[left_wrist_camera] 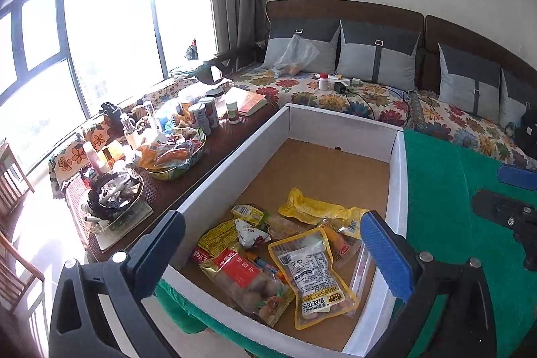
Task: Organize snacks
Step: 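Carry triangle pack and corn sausage into the box and open both tools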
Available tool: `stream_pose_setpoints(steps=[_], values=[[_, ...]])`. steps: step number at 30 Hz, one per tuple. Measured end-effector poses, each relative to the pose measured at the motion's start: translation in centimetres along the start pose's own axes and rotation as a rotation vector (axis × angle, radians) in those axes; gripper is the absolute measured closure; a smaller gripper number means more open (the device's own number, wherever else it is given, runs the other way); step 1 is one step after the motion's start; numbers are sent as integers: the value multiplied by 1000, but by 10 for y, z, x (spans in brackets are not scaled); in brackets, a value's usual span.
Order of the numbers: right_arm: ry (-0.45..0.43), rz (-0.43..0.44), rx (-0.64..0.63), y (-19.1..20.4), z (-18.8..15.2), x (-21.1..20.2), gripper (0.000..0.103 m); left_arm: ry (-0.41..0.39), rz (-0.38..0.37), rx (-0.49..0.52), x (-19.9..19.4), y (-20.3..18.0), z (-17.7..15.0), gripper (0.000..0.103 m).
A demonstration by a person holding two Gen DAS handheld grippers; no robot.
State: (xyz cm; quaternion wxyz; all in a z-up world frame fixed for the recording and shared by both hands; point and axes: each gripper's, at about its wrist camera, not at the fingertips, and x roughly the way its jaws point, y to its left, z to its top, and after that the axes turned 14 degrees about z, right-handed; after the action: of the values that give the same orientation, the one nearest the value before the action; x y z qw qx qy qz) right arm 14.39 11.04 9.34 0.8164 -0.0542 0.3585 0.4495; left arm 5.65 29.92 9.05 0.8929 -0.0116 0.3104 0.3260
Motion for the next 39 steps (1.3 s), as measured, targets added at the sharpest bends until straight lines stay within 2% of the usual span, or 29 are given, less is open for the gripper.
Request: stream_pose_setpoints(steps=[4,7,12,19,23,27,33,39], values=[[21,4,-15,7,-4,-5,16,52,-13,-74,-4,8,3,0],[45,-15,-10,10,-6,-2,16,84,10,-87,-3,10,2,0],[49,-10,26,10,-4,3,16,86,81,-66,-1,13,-5,0],[81,-31,21,26,2,18,16,65,102,-27,2,20,-10,0],[97,-34,19,35,4,28,16,50,177,22,3,20,-11,0],[120,-40,17,42,7,39,16,47,156,31,4,26,-11,0],[138,-57,1,50,11,51,16,142,100,18,20,34,-13,0],[156,-61,-1,52,11,57,16,211,92,-10,37,40,-18,0]])
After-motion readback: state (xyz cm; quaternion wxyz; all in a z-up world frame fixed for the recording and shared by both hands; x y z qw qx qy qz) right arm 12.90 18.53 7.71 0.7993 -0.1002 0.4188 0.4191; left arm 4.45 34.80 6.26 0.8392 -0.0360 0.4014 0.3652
